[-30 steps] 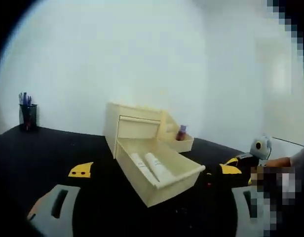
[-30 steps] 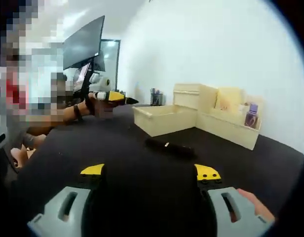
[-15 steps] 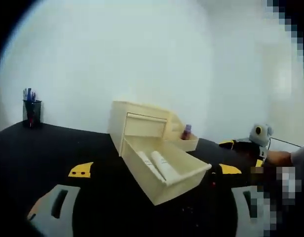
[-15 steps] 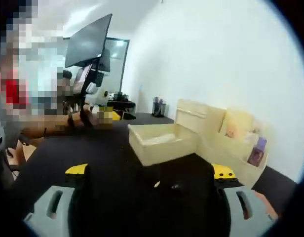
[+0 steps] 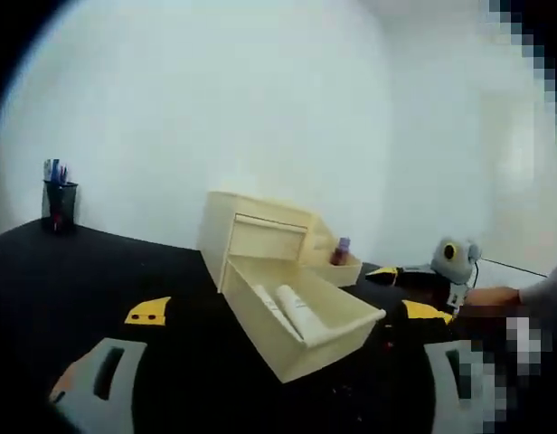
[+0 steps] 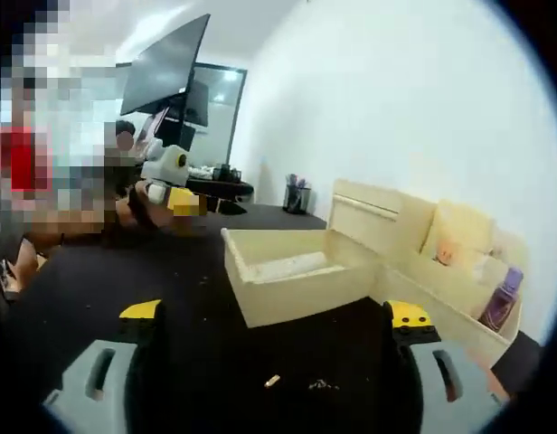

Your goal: Open the drawer, pick up the cosmetic bottles from the table one by one, place them into the drawer, release the gripper, close the drawer, and move the gripper away

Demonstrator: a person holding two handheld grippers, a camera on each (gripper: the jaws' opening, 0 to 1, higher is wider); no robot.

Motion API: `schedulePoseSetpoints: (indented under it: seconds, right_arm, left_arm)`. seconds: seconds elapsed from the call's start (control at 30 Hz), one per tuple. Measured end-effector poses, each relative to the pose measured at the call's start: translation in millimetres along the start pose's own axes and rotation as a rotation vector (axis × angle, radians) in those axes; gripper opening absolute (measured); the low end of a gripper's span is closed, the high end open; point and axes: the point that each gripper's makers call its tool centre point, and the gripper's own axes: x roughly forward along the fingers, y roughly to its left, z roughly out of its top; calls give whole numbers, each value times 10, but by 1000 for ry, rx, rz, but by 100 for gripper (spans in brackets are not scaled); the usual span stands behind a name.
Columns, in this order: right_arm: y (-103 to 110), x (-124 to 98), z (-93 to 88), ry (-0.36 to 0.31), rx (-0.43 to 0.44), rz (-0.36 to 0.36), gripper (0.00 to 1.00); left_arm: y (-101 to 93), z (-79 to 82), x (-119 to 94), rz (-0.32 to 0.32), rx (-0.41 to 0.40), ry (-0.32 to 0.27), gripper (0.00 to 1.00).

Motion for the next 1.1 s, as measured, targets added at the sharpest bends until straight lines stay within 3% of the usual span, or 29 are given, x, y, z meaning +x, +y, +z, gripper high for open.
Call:
schedulePoseSetpoints:
  seconds: [0.17,0.27,0.5,0.77,0.93,1.1]
  right_arm:
    - [-171,109,-12,-12,18,-13,93]
    - [-135,144,-50,-9,22,-16,92]
    - [-191,271,-105,16,-1,-12,91]
    - [-406,391,-120,25,2,-27,86]
    - [-473,420,-158,35,-1,-41,85]
    - [-487,431,-168,38,1,-37,88]
  left_arm:
    - [-56,51,-7,-37,-9,-24,96]
    - [-216,-36,-7,-43,-6,-23,96]
    - [-210,-64,8,-45,-1,-13,96]
    - [-298,-42,-37,-50,-39,-60,96]
    - [-227,-7,-19,-55,-49,-59,96]
    - [-237,-12,-18,-56,-45,-61,96]
